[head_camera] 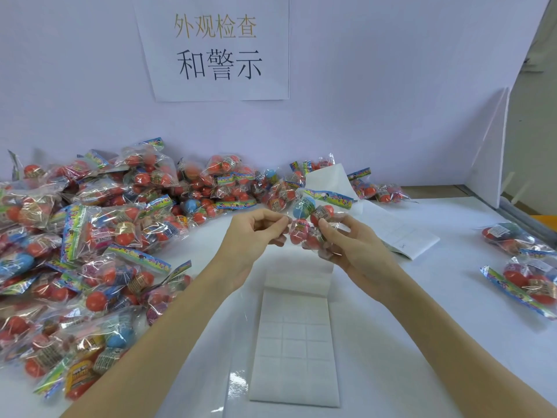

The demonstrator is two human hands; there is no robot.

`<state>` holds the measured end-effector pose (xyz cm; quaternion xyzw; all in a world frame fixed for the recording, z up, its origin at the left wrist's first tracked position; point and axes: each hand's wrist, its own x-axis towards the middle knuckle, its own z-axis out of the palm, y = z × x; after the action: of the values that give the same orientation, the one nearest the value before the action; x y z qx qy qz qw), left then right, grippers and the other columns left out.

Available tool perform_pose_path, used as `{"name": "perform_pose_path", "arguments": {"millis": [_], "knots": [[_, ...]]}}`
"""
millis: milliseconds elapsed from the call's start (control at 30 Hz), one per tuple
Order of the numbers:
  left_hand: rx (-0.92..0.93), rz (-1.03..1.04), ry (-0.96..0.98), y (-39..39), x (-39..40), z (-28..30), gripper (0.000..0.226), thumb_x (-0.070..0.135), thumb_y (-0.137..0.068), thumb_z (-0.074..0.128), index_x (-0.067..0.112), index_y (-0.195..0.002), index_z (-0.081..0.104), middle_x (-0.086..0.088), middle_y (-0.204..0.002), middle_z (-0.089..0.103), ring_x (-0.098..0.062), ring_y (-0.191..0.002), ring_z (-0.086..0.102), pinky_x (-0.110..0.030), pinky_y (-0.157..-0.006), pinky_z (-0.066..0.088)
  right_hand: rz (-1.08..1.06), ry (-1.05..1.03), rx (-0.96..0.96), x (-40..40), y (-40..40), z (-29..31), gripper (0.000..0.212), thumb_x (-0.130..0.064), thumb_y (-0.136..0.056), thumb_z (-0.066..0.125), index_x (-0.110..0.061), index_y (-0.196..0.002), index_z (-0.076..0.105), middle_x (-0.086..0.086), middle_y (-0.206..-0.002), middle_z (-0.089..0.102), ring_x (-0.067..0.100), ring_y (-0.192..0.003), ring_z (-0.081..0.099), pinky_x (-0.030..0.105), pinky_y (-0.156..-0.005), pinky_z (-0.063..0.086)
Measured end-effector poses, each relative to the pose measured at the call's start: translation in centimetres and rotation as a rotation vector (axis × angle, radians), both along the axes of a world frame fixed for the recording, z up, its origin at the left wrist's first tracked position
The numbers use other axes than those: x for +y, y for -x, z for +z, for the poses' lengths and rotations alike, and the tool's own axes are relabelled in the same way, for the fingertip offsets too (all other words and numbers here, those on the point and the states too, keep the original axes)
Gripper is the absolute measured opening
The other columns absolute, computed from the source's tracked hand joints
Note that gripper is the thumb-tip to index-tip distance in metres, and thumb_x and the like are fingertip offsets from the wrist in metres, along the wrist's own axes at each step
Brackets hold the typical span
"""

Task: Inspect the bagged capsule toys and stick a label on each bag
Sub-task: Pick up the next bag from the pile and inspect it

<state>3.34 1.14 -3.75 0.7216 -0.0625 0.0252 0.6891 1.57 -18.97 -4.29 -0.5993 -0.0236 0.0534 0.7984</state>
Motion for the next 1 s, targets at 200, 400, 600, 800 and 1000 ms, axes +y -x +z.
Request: {"name": "perform_pose_path", "arguments": {"millis": [200, 400, 600, 800, 1000], "knots": [[0.091, -0.129, 0.049, 0.1, -0.2, -0.3, 0.032, 0.032, -0.102, 0.065, 0.003, -0.115, 0.07, -0.006, -0.092, 0.07, -0.019, -0.076, 0.063, -0.029, -0.069, 0.055, 0.01, 0.205, -0.086, -0.2, 0.0, -0.1, 0.024, -0.033, -0.098, 0.069, -0.017, -0.116, 0.072, 0.013, -0.1, 0.075, 0.018, -0.083, 0.066, 0.026, -0.067, 0.05], [0.004, 0.065, 0.163, -0.5, 0.0, -0.4, 0.015, 0.02, -0.097, 0.072, 0.009, -0.089, 0.08, -0.012, -0.081, 0.068, -0.019, -0.067, 0.058, -0.026, -0.065, 0.053, -0.003, 0.286, -0.169, 0.0, -0.1, -0.6, 0.05, -0.056, -0.089, 0.067, -0.008, -0.098, 0.081, 0.023, -0.095, 0.074, 0.016, -0.071, 0.054, 0.027, -0.068, 0.046], [-0.024, 0.105, 0.098, -0.1, -0.3, -0.5, 0.014, 0.027, -0.1, 0.068, 0.019, -0.107, 0.078, 0.002, -0.083, 0.076, -0.018, -0.072, 0.067, -0.026, -0.067, 0.057, -0.025, 0.276, -0.173, -0.2, -0.3, -0.8, 0.045, -0.059, -0.086, 0.072, -0.015, -0.093, 0.082, 0.011, -0.08, 0.068, 0.017, -0.066, 0.051, 0.022, -0.062, 0.045], [-0.185, -0.001, -0.14, 0.5, -1.1, -0.5, 0.041, 0.053, -0.089, 0.069, 0.038, -0.127, 0.064, 0.005, -0.129, 0.06, -0.012, -0.11, 0.065, -0.016, -0.082, 0.055, -0.236, 0.44, -0.416, 0.0, -0.2, -1.0, 0.03, -0.025, -0.08, 0.09, -0.023, -0.104, 0.072, -0.001, -0.086, 0.073, 0.015, -0.078, 0.07, 0.022, -0.069, 0.055], [0.0, 0.0, 0.104, 0.2, -0.7, -0.8, 0.044, 0.018, -0.092, 0.078, 0.022, -0.133, 0.064, -0.004, -0.108, 0.079, -0.016, -0.101, 0.075, -0.025, -0.09, 0.054, -0.045, 0.665, -0.684, 0.5, 0.1, -1.9, 0.042, -0.007, -0.087, 0.083, -0.014, -0.126, 0.072, 0.0, -0.12, 0.066, 0.016, -0.101, 0.067, 0.026, -0.088, 0.058]]}}
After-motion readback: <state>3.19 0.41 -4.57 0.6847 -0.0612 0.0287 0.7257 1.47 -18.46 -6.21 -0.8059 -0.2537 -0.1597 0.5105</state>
